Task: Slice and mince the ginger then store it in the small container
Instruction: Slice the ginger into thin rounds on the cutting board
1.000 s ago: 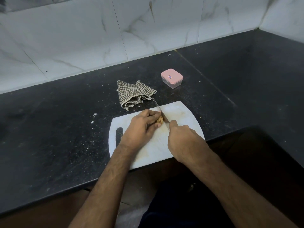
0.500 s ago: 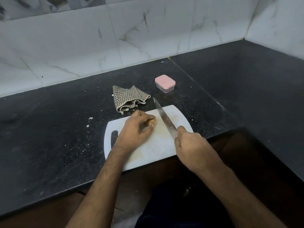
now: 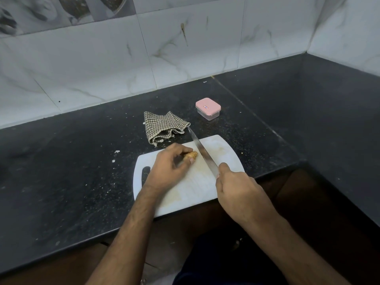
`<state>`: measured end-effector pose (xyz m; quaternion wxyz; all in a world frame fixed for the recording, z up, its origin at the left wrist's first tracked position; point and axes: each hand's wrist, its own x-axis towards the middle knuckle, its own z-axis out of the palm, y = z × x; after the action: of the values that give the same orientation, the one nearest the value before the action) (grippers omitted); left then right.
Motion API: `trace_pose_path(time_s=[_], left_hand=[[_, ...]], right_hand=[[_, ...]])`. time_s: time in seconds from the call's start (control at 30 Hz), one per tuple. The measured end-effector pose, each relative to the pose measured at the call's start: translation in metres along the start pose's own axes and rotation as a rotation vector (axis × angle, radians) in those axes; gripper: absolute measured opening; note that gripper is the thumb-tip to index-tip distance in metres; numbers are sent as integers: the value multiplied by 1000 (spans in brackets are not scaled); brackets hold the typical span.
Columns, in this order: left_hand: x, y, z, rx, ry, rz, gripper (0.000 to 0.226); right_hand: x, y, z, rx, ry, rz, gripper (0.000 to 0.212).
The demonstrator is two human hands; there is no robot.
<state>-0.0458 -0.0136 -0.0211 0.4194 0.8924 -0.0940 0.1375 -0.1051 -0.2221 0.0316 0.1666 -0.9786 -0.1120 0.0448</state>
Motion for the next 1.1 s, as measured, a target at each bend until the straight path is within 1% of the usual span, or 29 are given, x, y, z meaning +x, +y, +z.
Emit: trace_pose_path(time_s=[0.07,0.2,0.47,0.63,0.77,0.9,0.93,1.03,1.1], left_hand=[[1,-1,2,22,-9,31,23],[1,-2,4,74,-8,84,22],[4,-9,5,95,-6,87,24],[4,-9,5,116,-1,100,27],[4,-8,4,125,3,99,29],[3,-9,3,124,12,93,27],[3,-9,3,121,12,94,25],[3,-9,4,120,8,96,21],[3,-9,4,122,5,93,22]], right_hand=[[-2,-3,1,-11,-10,9,2],[-1,-11,6,-37,-22,19,13],[-3,-15,6,-62,-24,6,17],[-5,-15,0,-67,-53,5,15],[-6,-17,-7,-69,-96,-1,18],[-9,-17,-15,-59,-110,-39,5],[-10,-17,-16,-63,-107,-38,5],[-10,-18,-14,-78,-92,-34,13],[-10,-18,-11,-81,-87,-29,13]])
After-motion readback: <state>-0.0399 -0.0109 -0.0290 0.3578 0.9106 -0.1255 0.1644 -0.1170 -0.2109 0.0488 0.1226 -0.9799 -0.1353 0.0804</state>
